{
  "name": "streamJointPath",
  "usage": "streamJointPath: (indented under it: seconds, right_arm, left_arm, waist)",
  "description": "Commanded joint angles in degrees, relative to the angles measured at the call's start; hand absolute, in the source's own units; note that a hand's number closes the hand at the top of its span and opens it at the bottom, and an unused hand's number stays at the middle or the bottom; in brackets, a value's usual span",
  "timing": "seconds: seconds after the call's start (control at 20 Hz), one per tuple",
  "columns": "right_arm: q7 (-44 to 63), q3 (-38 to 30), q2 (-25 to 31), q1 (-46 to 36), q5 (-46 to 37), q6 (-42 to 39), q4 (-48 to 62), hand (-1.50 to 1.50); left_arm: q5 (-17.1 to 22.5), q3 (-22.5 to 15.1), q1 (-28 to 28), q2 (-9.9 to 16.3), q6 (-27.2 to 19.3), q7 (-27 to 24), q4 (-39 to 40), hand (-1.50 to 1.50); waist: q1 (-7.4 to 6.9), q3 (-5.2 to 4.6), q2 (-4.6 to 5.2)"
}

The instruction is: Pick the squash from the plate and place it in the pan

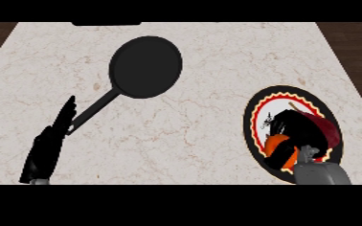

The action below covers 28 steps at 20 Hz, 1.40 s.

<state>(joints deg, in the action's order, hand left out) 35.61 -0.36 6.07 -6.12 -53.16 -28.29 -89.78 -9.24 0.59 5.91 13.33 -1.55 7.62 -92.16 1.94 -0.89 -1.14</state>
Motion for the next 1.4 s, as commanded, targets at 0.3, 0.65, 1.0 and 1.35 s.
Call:
streamJointPath:
  seconds: [0.3, 0.65, 1.0, 1.35]
  right_arm:
    - [27.8, 16.5, -6.0, -11.3, -27.8, 16.0, -14.5, 1.50]
    - [41.3, 30.9, -6.0, -26.9, -29.0, 18.6, -6.9, 1.50]
    - [36.4, 21.1, -6.0, -44.3, -17.8, 31.3, 14.7, 1.50]
    - [29.4, 14.5, -6.1, -49.3, -10.2, 44.9, 30.7, 1.50]
  left_arm:
    - [-1.1, -2.1, -1.1, -0.9, 0.5, 0.0, 1.0, 0.00]
    - [-1.8, -2.3, -1.2, -1.4, 0.2, -1.2, 0.4, 0.00]
    - [-0.3, -0.8, -5.9, -0.5, 2.0, -0.2, 2.6, 0.00]
    - [0.2, -1.1, -6.4, -0.2, 3.3, -0.2, 2.1, 0.00]
  waist:
    - [-2.50, 0.55, 0.45]
    - [-3.70, 0.83, 1.12]
    - [-5.39, 0.84, 1.94]
    - [-7.20, 0.88, 2.67]
